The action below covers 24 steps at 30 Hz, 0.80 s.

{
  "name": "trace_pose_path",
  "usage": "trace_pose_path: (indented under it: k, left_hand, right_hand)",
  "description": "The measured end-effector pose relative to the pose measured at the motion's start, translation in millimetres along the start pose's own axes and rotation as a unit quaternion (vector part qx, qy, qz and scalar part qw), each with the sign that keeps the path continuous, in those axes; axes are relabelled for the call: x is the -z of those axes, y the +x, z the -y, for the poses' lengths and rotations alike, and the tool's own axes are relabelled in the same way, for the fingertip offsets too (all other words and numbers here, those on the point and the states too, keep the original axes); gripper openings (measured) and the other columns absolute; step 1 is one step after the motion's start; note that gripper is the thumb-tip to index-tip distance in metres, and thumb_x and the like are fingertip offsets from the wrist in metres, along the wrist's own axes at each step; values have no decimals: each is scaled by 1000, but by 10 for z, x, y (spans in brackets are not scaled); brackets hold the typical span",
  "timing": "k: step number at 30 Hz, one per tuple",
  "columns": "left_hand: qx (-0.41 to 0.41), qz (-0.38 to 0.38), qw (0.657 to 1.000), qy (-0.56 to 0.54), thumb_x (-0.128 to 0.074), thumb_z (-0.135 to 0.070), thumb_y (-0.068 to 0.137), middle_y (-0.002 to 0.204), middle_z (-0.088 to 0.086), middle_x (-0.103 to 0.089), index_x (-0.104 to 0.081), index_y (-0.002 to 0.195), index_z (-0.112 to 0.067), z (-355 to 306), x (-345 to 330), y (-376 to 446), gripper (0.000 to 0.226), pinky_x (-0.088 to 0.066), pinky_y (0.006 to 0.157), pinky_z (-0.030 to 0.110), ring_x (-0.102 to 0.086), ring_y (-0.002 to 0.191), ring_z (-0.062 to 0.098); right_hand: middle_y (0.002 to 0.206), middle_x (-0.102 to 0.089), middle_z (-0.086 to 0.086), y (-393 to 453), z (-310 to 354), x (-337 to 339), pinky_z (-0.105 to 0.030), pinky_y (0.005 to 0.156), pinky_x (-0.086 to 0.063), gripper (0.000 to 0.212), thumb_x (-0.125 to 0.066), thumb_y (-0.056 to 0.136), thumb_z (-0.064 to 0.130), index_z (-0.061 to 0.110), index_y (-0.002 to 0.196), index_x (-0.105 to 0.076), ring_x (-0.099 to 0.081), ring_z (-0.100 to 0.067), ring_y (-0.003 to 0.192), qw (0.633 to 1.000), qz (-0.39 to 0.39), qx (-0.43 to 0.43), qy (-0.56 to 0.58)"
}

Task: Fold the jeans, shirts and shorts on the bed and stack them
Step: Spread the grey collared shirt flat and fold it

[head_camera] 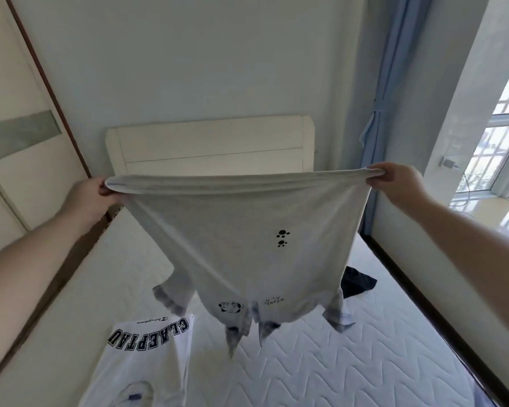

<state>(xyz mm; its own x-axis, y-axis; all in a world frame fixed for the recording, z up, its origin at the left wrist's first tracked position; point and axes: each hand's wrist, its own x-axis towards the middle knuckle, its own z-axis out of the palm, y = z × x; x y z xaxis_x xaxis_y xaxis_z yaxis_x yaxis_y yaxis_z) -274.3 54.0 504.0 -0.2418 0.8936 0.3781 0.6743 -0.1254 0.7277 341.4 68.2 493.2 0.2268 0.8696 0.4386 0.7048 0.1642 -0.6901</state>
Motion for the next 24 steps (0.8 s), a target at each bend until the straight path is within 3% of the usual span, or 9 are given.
trace_pose_path:
  k: [3, 7, 10, 12, 14, 16, 20, 21, 24]
  left_hand:
    - [9, -12, 1000, 24, -74, -24, 85, 89, 10, -71, -71, 93, -20, -20, -61, 116, 10, -52, 82, 43, -67, 88, 30]
    - [22, 14, 999, 37, -69, -28, 90, 86, 11, -72, -72, 89, -15, -45, -311, 223, 14, -43, 68, 29, -66, 83, 29]
    - [54, 15, 998, -11, -64, -21, 94, 84, 6, -73, -74, 99, -8, -43, -525, 345, 17, -39, 57, 4, -64, 67, 4]
    - [92, 38, 993, -65, -58, -13, 97, 72, -5, -72, -71, 103, -2, -14, -643, 481, 18, -41, 55, -1, -65, 57, -5]
    - [120, 46, 988, -83, -54, -11, 99, 64, -13, -70, -68, 107, -1, 17, -694, 638, 18, -46, 59, 3, -66, 60, -4]
    - [132, 36, 986, -94, -55, -15, 100, 75, -9, -70, -67, 113, 0, 4, -706, 809, 24, -47, 64, 12, -66, 73, 5]
    - [134, 14, 982, -135, -54, -13, 100, 85, 4, -71, -63, 122, -2, -175, -656, 1075, 27, -44, 55, 4, -60, 58, -4]
    - [127, 14, 982, -140, -53, -13, 100, 91, 8, -74, -62, 123, -2, -252, -637, 1109, 27, -42, 57, 3, -59, 61, -2]
    - [87, 35, 986, -138, -56, -14, 98, 125, 12, -63, -59, 130, -3, -431, -547, 1175, 34, -34, 92, 15, -52, 102, 9]
  right_hand:
    - [79, -72, -2, 121, -52, -1, -27, 73, -43, 12, -73, 85, 27, 19, 92, -77, -65, -19, 80, 1000, -9, -8, -9]
    - [81, -75, -3, 228, -129, -273, -34, 82, -53, 23, -61, 94, 32, 17, 84, -75, -68, -21, 81, 997, 27, -67, 10]
    - [80, -73, 1, 418, -200, -547, -25, 67, -49, 28, -53, 99, 30, 14, 89, -75, -65, -14, 73, 990, 48, -128, 22]
    - [79, -71, 1, 596, -252, -734, -19, 60, -47, 28, -52, 99, 24, 9, 90, -73, -62, -13, 71, 982, 47, -172, 59]
    - [85, -72, -6, 789, -274, -899, -31, 76, -55, 25, -53, 98, 18, 6, 90, -73, -66, -21, 82, 968, 44, -213, 127]
    - [92, -73, -10, 986, -235, -990, -42, 92, -55, 22, -54, 98, 14, 12, 84, -71, -68, -26, 93, 957, 42, -232, 169]
    - [97, -73, -15, 1356, -60, -976, -42, 92, -55, 20, -54, 98, 14, 7, 92, -71, -67, -24, 84, 963, 57, -208, 161]
    - [97, -73, -14, 1420, -7, -948, -38, 89, -54, 21, -52, 98, 13, 4, 96, -70, -65, -20, 77, 964, 51, -199, 167]
    - [94, -69, -11, 1525, 132, -842, -27, 87, -53, 24, -49, 101, 11, -2, 112, -65, -62, -13, 74, 952, 40, -187, 241]
